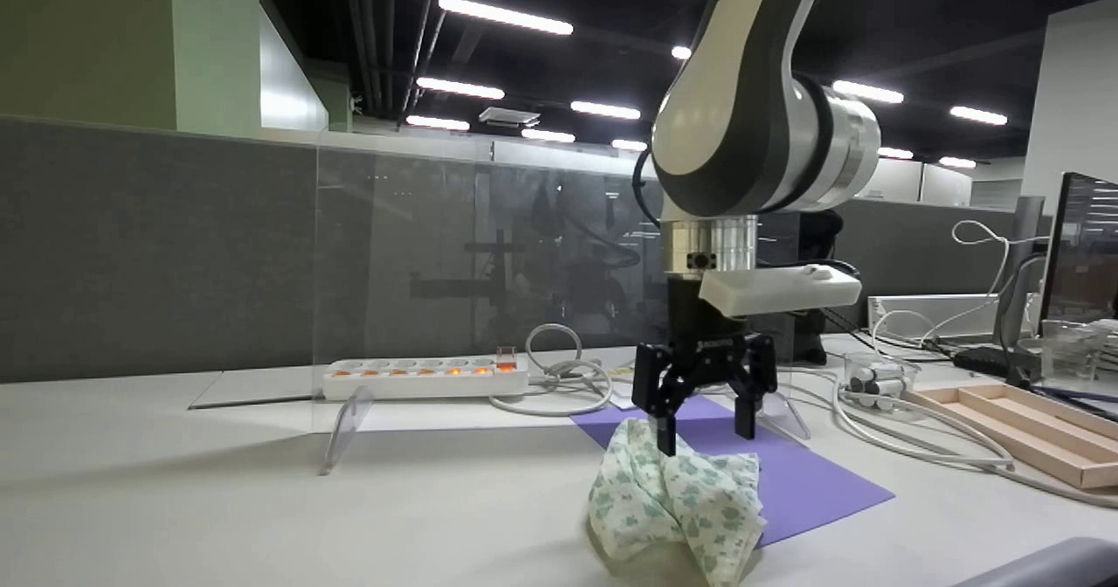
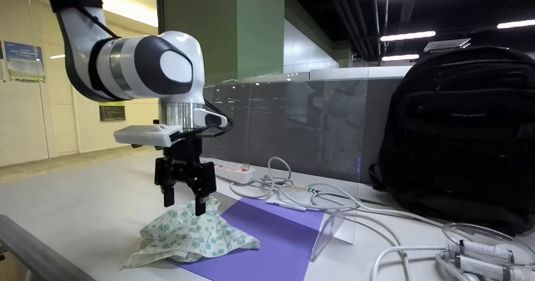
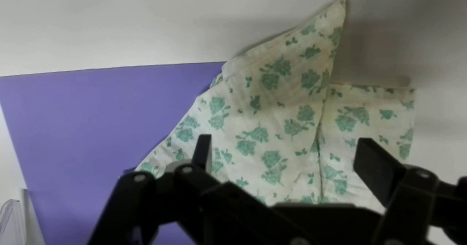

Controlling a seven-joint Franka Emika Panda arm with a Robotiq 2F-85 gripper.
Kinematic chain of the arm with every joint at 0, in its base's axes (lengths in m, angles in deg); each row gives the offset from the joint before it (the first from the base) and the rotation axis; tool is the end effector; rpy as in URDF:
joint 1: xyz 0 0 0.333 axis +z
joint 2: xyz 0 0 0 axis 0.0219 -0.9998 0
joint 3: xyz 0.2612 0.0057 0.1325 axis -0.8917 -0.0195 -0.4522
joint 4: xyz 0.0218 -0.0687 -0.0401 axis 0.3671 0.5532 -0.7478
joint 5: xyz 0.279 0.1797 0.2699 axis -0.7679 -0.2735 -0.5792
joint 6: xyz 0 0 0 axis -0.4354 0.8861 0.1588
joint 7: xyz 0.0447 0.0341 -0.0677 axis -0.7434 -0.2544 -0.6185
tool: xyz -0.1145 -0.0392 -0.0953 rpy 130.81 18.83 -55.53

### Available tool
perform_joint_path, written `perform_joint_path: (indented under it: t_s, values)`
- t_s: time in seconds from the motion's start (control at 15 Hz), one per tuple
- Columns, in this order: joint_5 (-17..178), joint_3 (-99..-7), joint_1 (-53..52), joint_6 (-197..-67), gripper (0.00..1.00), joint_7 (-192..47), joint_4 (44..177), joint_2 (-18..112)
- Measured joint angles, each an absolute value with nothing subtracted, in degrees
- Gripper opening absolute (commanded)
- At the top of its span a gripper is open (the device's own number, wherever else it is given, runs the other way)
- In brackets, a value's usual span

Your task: Pick up the cloth and put it on top of the glass

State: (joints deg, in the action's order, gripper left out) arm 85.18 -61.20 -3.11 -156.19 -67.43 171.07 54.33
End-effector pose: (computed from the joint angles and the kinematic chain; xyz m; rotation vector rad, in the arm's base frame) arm 0.4134 0.0231 0.0779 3.1038 -0.0178 -0.0728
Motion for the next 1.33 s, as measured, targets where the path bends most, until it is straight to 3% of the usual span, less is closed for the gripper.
perform_joint_path:
  t_s: [0.67,0.73,0.87,1.33]
  values:
    - [88.07,-54.3,1.89,-163.23,1.0,-69.94,167.21,46.37]
    - [88.07,-53.76,2.44,-164.0,0.75,-69.94,166.95,45.65]
    - [87.94,-52.89,3.49,-165.48,0.69,-69.94,166.53,44.54]
    - [85.32,-52.84,4.15,-167.34,0.18,-69.97,165.61,43.82]
